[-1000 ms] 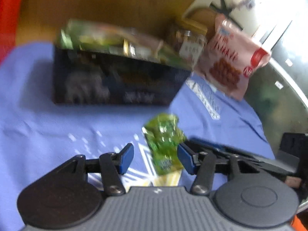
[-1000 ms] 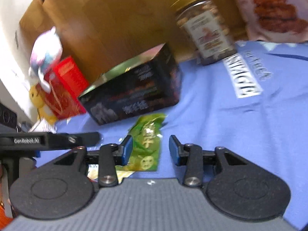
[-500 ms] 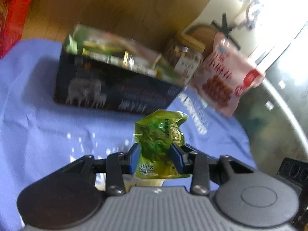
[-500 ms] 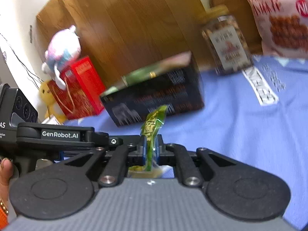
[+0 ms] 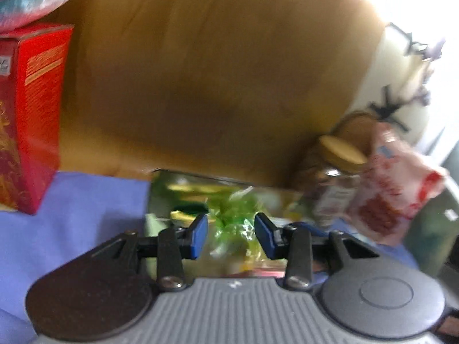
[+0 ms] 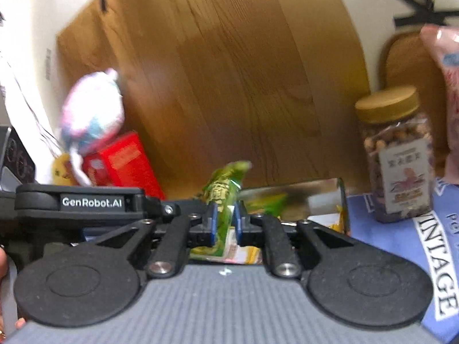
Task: Organize snacks
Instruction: 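Open the left gripper to drop the green jelly packet into the tin, then close the left gripper on the red spicy snack packet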
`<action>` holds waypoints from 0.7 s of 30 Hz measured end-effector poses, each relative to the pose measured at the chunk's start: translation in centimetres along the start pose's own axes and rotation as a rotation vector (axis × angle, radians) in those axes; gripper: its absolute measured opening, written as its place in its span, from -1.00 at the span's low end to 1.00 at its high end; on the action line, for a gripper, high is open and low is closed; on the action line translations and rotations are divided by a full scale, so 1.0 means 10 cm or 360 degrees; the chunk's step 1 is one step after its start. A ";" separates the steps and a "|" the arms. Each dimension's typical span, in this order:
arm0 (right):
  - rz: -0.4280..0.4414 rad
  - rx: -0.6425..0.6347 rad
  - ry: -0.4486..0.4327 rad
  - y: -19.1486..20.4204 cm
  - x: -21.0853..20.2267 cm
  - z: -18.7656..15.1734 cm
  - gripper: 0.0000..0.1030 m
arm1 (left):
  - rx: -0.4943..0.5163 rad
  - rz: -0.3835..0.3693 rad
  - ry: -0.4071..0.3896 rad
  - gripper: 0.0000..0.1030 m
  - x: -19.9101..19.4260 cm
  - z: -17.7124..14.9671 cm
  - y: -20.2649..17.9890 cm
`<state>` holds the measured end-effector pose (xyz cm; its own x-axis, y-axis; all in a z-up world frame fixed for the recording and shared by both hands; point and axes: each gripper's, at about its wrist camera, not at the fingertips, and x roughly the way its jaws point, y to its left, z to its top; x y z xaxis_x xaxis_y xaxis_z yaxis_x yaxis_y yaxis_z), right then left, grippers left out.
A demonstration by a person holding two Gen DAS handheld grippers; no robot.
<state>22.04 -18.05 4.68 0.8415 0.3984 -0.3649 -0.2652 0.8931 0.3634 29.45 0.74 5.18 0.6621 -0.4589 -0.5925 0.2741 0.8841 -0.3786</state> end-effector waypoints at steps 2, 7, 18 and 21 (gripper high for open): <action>-0.0064 0.0038 -0.0001 -0.09 0.01 -0.03 -0.41 | -0.0018 -0.0061 -0.0007 -0.30 -0.09 -0.08 0.09; 0.0049 0.0227 -0.0002 -0.33 -0.56 -0.34 -0.35 | 0.0042 -0.0187 0.0027 -0.22 -0.55 -0.54 0.15; 0.0250 0.0440 0.0463 -0.16 -1.39 -1.47 -0.33 | 0.0076 -0.0286 0.0405 -0.22 -1.05 -1.80 0.04; 0.0268 0.0493 0.0445 -0.13 -1.46 -1.52 -0.33 | 0.0027 -0.0302 0.0366 -0.21 -1.16 -1.93 0.04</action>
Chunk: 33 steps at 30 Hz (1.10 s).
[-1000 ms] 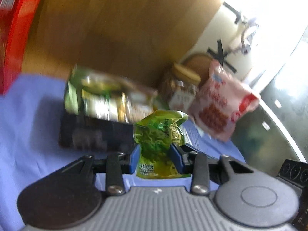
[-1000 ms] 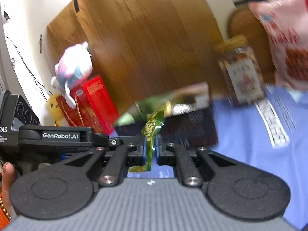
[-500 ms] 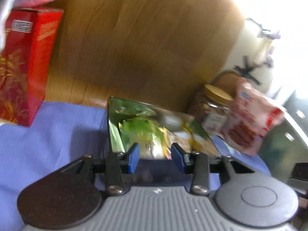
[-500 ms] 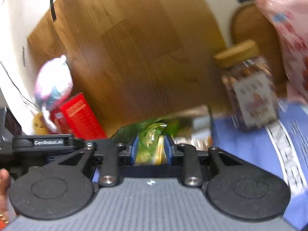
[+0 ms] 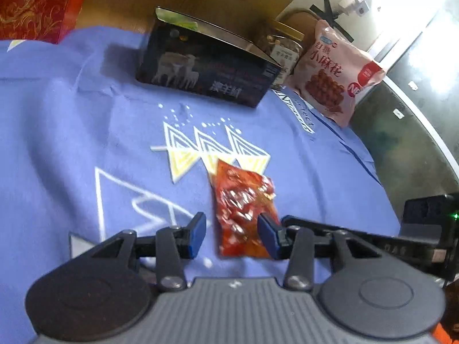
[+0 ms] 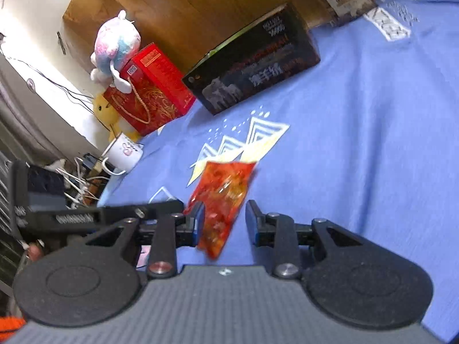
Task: Organize snacks
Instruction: 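Close the left gripper on the red spicy snack packet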
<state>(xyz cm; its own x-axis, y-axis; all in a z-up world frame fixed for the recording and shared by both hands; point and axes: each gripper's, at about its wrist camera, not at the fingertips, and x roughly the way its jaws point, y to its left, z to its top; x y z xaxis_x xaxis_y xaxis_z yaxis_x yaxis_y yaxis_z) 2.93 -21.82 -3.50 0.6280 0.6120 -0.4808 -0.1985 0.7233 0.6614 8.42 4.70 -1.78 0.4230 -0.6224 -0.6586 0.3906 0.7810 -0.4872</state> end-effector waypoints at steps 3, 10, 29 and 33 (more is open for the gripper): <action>-0.0007 -0.0074 -0.0021 0.09 0.00 -0.10 -0.32 | 0.0004 0.0015 -0.0016 -0.21 0.01 -0.07 -0.10; -0.0162 -0.0382 -0.0068 0.34 0.01 -0.24 -0.27 | 0.0064 0.0132 -0.0061 -0.19 0.00 -0.11 -0.22; -0.0439 -0.1015 -0.0106 0.62 0.36 -0.37 -0.11 | 0.0205 0.0352 -0.0062 -0.06 0.12 -0.05 -0.42; -0.0374 -0.0891 -0.0145 0.54 0.29 -0.34 -0.21 | 0.0215 0.0366 -0.0044 0.07 0.15 -0.01 -0.46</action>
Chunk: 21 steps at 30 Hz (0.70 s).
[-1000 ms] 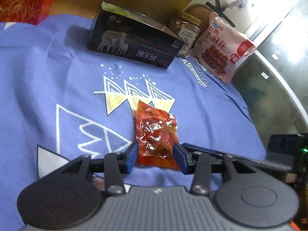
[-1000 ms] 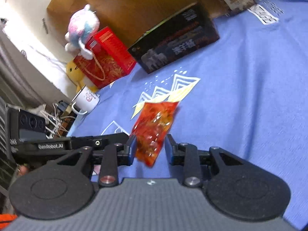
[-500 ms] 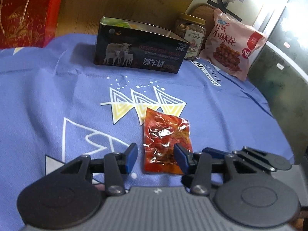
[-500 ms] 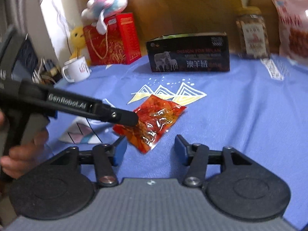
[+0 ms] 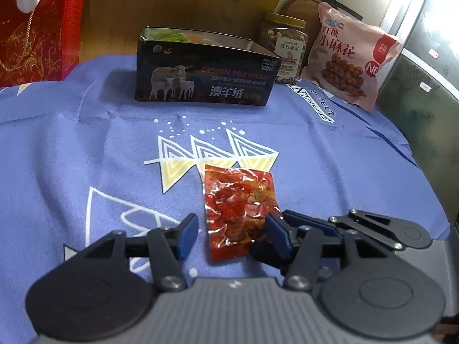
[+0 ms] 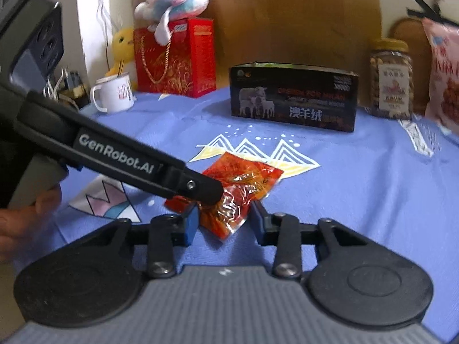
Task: Organize snacks
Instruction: 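Close the left gripper on the red spicy snack packet, then carry the red packet into the black tin and open the left gripper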
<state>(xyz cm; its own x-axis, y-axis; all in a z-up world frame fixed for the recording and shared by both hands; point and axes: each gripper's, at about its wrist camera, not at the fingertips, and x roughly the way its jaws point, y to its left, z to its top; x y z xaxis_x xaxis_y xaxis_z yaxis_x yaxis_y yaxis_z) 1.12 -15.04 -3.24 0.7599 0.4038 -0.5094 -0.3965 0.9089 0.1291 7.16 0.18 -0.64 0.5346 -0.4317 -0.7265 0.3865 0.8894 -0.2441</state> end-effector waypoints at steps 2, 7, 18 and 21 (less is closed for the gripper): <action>0.0027 0.0064 -0.0011 -0.06 -0.02 0.00 -0.22 | 0.0011 0.0017 0.0004 0.16 0.02 0.02 -0.03; 0.0062 0.0159 -0.0040 -0.12 -0.06 -0.01 -0.22 | -0.0031 -0.0009 0.0024 0.30 0.03 0.07 -0.01; 0.0162 0.0301 -0.0160 -0.27 -0.18 -0.02 -0.24 | -0.0433 -0.0424 0.0140 -0.07 0.17 0.15 0.28; 0.0145 0.0323 -0.0168 -0.29 -0.17 -0.02 -0.24 | -0.0396 -0.0409 0.0103 -0.17 0.15 0.19 0.22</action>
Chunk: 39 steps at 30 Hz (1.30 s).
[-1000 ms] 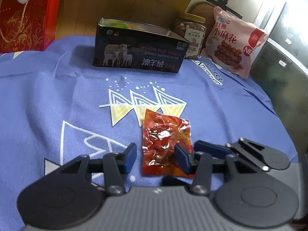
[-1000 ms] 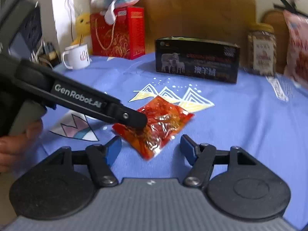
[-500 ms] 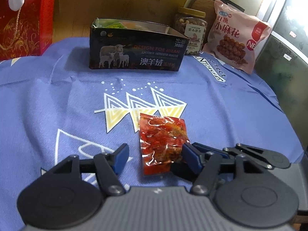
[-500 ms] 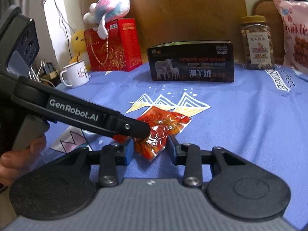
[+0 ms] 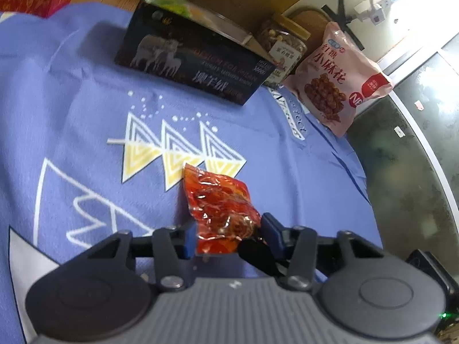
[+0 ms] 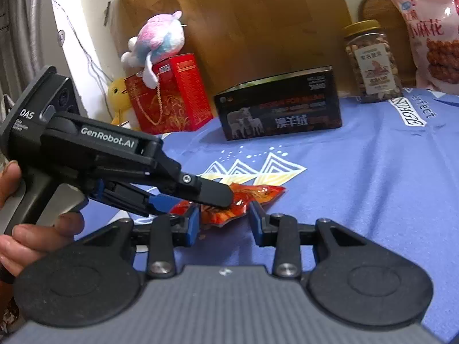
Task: Organize snacks
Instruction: 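Carry the red packet into the black tin and open the left gripper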
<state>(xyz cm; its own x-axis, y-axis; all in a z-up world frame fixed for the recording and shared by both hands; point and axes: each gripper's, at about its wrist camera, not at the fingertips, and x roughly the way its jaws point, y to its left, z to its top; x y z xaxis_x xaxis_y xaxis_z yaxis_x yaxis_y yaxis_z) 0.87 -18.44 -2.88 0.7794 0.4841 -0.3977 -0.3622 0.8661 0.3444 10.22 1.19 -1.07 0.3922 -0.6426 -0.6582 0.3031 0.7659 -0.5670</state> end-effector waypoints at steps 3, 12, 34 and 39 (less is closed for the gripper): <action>-0.0016 0.0031 -0.0023 -0.03 -0.02 0.02 -0.24 | 0.0070 0.0007 -0.0050 -0.32 -0.08 0.08 -0.11; -0.0051 -0.0214 -0.0218 0.02 0.22 0.76 -0.23 | 0.0233 -0.0005 -0.0340 -0.31 -0.29 0.96 -0.30; -0.0173 0.0172 -0.0334 -0.47 0.44 1.05 -0.03 | 0.0452 0.0571 -0.0547 0.07 -0.15 1.14 -0.36; -0.0217 0.0326 -0.0342 -0.45 0.14 0.89 -0.03 | 0.0581 0.0720 -0.0533 0.33 -0.13 0.71 -0.65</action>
<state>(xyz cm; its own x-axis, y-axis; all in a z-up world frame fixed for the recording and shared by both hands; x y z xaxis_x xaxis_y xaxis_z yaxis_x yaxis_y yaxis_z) 8.09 -22.76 2.58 0.9117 0.3091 -0.2706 -0.1537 0.8675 0.4731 13.91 -2.78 6.94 0.7804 -0.2597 -0.5688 0.2968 0.9545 -0.0287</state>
